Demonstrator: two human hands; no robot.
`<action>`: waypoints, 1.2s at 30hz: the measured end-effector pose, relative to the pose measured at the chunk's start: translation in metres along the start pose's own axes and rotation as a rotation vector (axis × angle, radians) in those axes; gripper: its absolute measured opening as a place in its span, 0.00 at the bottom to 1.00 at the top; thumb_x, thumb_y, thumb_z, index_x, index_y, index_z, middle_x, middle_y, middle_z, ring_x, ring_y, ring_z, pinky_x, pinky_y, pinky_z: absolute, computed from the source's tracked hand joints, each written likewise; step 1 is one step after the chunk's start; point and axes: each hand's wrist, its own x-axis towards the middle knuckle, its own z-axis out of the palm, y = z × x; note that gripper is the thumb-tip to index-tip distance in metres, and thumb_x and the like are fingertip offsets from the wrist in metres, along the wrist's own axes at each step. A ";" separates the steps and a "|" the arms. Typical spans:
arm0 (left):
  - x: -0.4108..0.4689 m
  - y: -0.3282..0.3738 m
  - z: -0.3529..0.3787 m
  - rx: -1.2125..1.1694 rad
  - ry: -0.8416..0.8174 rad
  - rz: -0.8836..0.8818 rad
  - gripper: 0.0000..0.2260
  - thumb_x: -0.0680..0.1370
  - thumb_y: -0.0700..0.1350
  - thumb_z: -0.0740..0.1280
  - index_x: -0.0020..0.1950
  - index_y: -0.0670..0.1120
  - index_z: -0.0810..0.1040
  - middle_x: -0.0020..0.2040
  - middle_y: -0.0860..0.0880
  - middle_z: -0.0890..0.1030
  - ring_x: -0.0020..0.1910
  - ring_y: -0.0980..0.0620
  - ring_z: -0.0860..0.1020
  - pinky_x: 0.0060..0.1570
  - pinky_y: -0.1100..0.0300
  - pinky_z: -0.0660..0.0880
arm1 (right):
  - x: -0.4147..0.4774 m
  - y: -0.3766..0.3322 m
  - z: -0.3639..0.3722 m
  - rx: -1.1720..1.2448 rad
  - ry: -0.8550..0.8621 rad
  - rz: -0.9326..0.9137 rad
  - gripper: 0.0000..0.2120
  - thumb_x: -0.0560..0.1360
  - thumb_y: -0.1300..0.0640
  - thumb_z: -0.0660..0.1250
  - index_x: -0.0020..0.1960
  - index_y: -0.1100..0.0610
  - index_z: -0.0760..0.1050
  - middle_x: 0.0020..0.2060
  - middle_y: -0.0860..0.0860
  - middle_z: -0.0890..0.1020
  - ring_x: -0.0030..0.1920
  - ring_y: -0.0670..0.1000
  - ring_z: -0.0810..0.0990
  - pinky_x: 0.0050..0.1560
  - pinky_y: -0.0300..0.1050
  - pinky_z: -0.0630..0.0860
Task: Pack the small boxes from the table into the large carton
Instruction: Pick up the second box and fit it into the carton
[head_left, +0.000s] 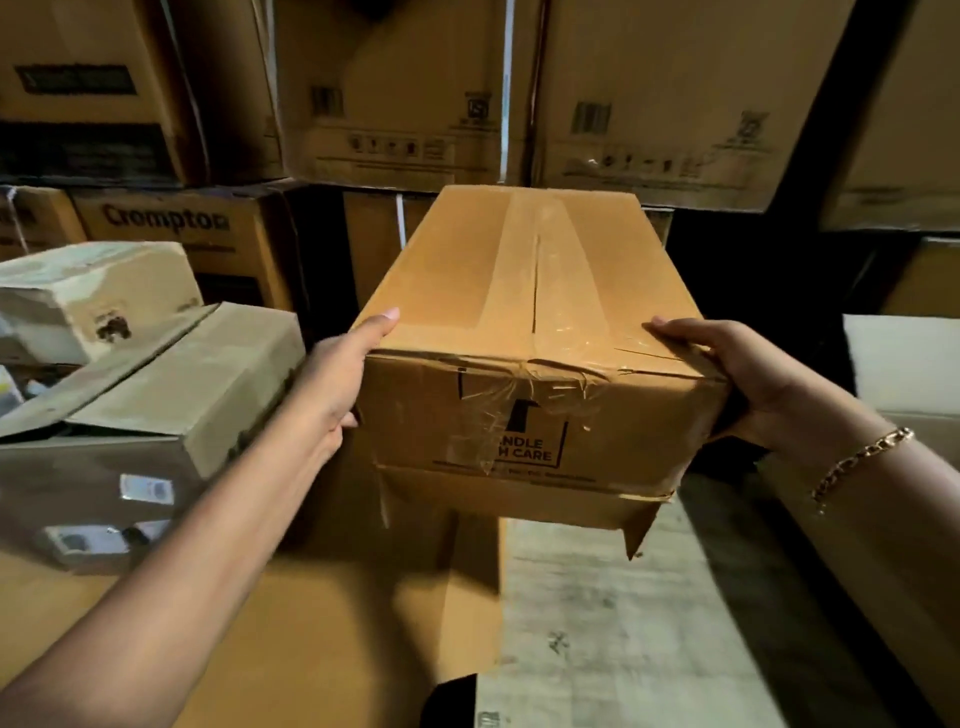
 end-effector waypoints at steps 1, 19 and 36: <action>-0.003 -0.007 0.018 -0.017 -0.029 -0.026 0.30 0.67 0.69 0.69 0.62 0.53 0.80 0.57 0.50 0.84 0.61 0.46 0.79 0.66 0.37 0.68 | -0.002 0.006 -0.018 -0.010 0.026 -0.004 0.19 0.72 0.40 0.72 0.51 0.56 0.80 0.40 0.55 0.84 0.42 0.55 0.81 0.45 0.52 0.77; -0.020 -0.194 0.134 -0.042 -0.146 -0.348 0.58 0.49 0.79 0.72 0.73 0.51 0.70 0.69 0.47 0.75 0.67 0.44 0.74 0.68 0.39 0.69 | 0.039 0.184 -0.118 -0.004 0.010 0.222 0.26 0.73 0.45 0.72 0.65 0.58 0.73 0.45 0.57 0.85 0.40 0.54 0.84 0.37 0.45 0.79; -0.007 -0.229 0.123 0.094 -0.296 -0.387 0.54 0.58 0.74 0.69 0.79 0.51 0.62 0.79 0.49 0.62 0.77 0.48 0.61 0.73 0.47 0.56 | 0.068 0.252 -0.094 0.109 0.089 0.394 0.29 0.64 0.39 0.74 0.60 0.53 0.76 0.53 0.62 0.83 0.54 0.61 0.81 0.51 0.54 0.77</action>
